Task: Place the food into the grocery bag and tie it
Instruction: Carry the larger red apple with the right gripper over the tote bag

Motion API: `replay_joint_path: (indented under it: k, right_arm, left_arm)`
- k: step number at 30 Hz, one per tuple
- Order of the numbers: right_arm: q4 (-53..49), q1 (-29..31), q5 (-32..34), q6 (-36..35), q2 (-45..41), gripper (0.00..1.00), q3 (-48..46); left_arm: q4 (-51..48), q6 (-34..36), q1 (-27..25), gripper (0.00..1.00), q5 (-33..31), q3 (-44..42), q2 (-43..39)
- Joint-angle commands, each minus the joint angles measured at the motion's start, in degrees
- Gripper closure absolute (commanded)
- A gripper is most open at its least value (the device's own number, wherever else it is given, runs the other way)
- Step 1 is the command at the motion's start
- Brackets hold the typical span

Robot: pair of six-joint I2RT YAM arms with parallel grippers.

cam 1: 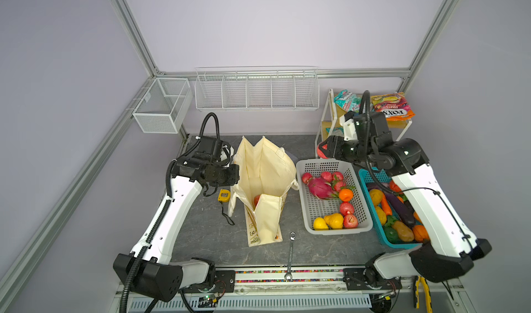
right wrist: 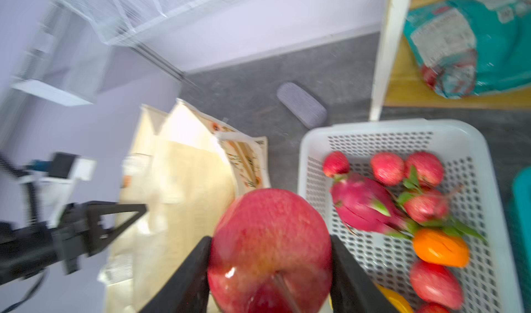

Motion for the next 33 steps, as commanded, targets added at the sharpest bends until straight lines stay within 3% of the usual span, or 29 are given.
replay_joint_path:
  k: [1,8,16,24,33]
  right_arm:
    - [14.6,3.8,-2.0,4.3,1.0,0.48,-1.8]
    - [13.2,11.2,-1.8,1.4,11.5,0.50,5.5]
    - [-6.2,16.2,1.6,-6.2,26.5,0.53,21.7]
    - [-17.6,19.9,3.8,-13.8,38.4,0.52,33.2]
    - [-21.8,20.4,3.2,-15.8,44.3,0.52,34.4]
  left_arm:
    - [0.5,1.2,-0.3,1.00,1.0,2.5,0.5]
    - [0.2,1.1,-0.3,1.00,1.7,3.0,1.1]
    - [0.4,0.0,-0.3,1.00,1.9,3.1,0.9]
    - [0.6,-0.3,-0.3,1.00,1.9,2.7,0.6]
    - [2.3,-1.9,-0.2,1.00,3.9,3.4,1.0]
